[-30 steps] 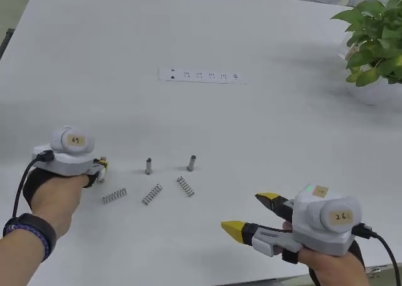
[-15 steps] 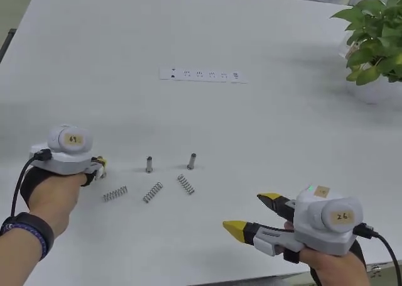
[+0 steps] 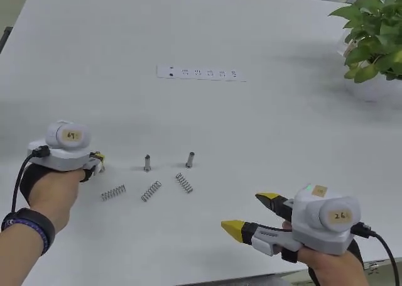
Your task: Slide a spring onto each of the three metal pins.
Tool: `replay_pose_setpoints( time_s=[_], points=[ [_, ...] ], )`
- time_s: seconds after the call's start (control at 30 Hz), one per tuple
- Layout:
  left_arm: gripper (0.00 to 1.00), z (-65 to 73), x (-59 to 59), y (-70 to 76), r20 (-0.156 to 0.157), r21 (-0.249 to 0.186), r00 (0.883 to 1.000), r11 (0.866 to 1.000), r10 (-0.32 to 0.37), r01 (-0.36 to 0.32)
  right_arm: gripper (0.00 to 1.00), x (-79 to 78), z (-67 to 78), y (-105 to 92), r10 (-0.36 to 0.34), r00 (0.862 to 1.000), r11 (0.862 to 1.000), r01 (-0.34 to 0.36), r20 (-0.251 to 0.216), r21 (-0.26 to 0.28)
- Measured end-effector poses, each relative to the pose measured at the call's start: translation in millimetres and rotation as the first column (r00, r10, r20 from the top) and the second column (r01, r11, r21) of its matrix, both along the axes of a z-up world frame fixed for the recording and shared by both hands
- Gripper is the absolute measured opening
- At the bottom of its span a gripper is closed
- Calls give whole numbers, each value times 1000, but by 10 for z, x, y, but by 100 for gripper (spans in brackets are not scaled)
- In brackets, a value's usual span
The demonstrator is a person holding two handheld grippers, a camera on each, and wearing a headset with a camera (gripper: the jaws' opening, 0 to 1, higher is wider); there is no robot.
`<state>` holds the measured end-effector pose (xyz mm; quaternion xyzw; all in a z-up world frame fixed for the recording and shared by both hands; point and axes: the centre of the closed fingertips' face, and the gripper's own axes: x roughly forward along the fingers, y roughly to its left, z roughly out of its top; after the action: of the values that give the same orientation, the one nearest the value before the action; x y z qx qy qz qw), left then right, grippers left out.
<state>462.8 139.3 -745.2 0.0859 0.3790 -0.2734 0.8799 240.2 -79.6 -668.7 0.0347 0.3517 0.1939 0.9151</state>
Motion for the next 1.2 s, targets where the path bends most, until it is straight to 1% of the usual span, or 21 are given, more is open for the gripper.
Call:
replay_pose_setpoints(
  time_s=[0.07,0.17,0.23,0.37,0.43,0.5,0.53,0.97,1.1,1.2],
  points=[
    [0,-13,-5,11,-3,1,1000,1000,6,-6,60,1,0,0,0,1000,1000,0,-1,0],
    [0,-4,-28,32,3,-10,1000,1000,20,-20,60,10,4,-7,-1,1000,1000,1,1,0],
    [0,-1,-38,25,10,-4,1000,1000,11,-11,60,10,5,-10,-2,1000,1000,2,1,1],
    [0,-1,-57,19,15,11,1000,1000,-10,10,60,6,-13,-11,4,1000,1000,-4,-3,-1],
    [0,-7,-66,20,12,15,1000,1000,-12,12,60,5,-12,-5,6,1000,1000,-6,-2,-1],
    [0,-36,-91,22,-1,36,1000,999,-22,22,60,9,-7,4,6,1000,1000,-6,1,2],
    [0,-40,-96,18,-2,37,1000,999,-23,23,60,9,-8,5,7,1000,1000,-7,0,2],
    [0,-70,-136,24,-17,38,1000,999,-20,20,60,-12,-4,-15,2,1000,1000,-2,0,-1],
    [1,-87,-147,26,-26,37,1000,999,-17,17,60,-7,-3,-5,3,1000,1000,-3,0,-1],
    [3,-99,-161,20,-37,30,999,999,-18,19,60,0,-7,-8,4,1000,1000,-4,1,0]
  ],
)
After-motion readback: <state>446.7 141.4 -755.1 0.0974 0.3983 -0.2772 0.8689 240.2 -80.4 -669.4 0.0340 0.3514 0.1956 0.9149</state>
